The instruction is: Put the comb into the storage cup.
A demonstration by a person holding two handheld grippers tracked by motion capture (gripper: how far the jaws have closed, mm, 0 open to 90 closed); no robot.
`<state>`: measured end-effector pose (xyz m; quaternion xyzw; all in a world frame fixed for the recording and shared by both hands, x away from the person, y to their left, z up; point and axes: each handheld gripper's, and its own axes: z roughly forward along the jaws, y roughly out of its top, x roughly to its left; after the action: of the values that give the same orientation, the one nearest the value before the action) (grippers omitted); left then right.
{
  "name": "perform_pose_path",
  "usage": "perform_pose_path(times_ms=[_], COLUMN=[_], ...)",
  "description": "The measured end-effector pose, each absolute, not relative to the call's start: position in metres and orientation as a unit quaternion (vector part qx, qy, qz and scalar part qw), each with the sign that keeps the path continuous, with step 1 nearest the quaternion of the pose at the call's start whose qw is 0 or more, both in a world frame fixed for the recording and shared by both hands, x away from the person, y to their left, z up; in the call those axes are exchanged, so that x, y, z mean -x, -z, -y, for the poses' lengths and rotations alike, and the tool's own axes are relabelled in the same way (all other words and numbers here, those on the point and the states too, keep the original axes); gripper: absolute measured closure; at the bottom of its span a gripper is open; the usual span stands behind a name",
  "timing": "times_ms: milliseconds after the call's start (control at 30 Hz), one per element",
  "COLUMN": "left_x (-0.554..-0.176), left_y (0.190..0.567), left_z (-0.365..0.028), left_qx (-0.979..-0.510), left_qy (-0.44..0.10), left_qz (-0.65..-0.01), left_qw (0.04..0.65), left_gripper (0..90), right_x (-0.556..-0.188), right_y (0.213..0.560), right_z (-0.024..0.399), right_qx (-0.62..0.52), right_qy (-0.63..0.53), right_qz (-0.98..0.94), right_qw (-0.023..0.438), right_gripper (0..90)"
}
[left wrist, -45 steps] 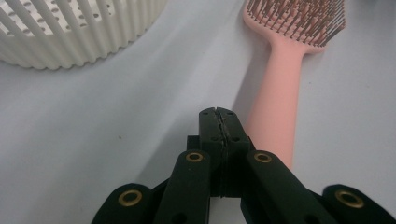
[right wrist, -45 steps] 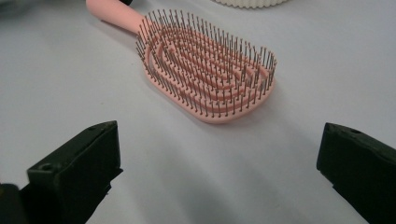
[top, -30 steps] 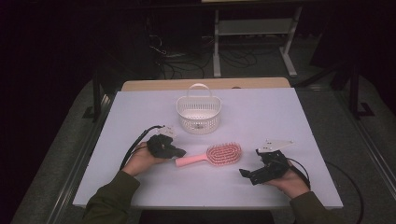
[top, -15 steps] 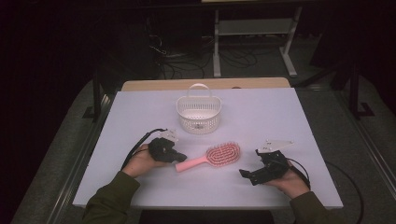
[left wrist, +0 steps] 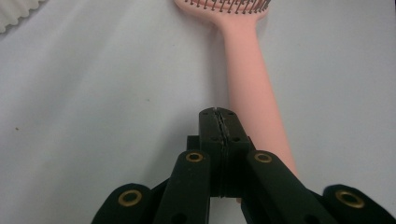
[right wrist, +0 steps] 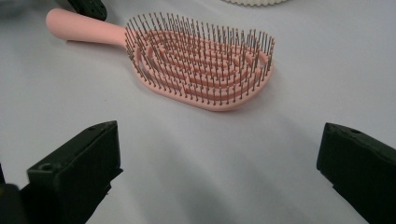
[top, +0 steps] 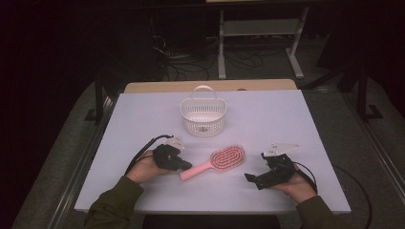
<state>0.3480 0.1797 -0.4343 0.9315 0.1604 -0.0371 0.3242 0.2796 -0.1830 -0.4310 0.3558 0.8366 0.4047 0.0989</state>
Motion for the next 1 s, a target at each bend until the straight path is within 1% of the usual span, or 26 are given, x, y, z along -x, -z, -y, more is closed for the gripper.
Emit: perform_pose_path(times_ms=[133,333,567,667,733,767,800,833,867,900,933,1000], left_x=[-0.349,-0.350,-0.348,-0.344,-0.343,-0.342,-0.340,-0.339,-0.339,-0.338,-0.336,-0.334], left_y=[0.433,0.429,0.422,0.419,0.418,0.417,0.415,0.415,0.415,0.415,0.414,0.414], left_z=[-0.181,-0.188,-0.199,-0.206,-0.208,-0.210,-0.214,-0.216,-0.216,-0.218,-0.223,-0.226], left_qx=[-0.929,-0.923,-0.914,-0.909,-0.907,-0.905,-0.901,-0.899,-0.899,-0.897,-0.895,-0.891], left_qy=[0.035,0.027,0.019,0.007,0.003,0.000,-0.005,-0.008,-0.008,-0.009,-0.013,-0.015], left_qz=[-0.163,-0.176,-0.197,-0.209,-0.212,-0.216,-0.225,-0.227,-0.227,-0.231,-0.236,-0.241], left_qw=[0.329,0.342,0.353,0.361,0.364,0.366,0.372,0.373,0.373,0.375,0.379,0.384], left_gripper=[89.8,86.2,76.8,70.5,64.1,64.1,59.3,56.6,54.6,54.6,49.2,46.2], right_x=[-0.280,-0.279,-0.280,-0.280,-0.279,-0.279,-0.279,-0.279,-0.279,-0.280,-0.280,-0.280], right_y=[0.431,0.431,0.431,0.431,0.431,0.431,0.431,0.431,0.431,0.431,0.431,0.431], right_z=[0.183,0.183,0.183,0.184,0.183,0.183,0.183,0.183,0.183,0.183,0.183,0.183], right_qx=[-0.356,-0.355,-0.353,-0.353,-0.353,-0.353,-0.353,-0.353,-0.353,-0.353,-0.353,-0.353], right_qy=[-0.404,-0.405,-0.405,-0.406,-0.406,-0.406,-0.406,-0.405,-0.405,-0.406,-0.405,-0.405], right_qz=[-0.837,-0.837,-0.837,-0.837,-0.837,-0.837,-0.837,-0.837,-0.837,-0.837,-0.837,-0.837], right_qw=[0.099,0.099,0.100,0.099,0.099,0.099,0.099,0.099,0.099,0.099,0.099,0.099], right_gripper=[0.0,0.0,0.0,0.0,0.0,0.0,0.0,0.0,0.0,0.0,0.0,0.0])
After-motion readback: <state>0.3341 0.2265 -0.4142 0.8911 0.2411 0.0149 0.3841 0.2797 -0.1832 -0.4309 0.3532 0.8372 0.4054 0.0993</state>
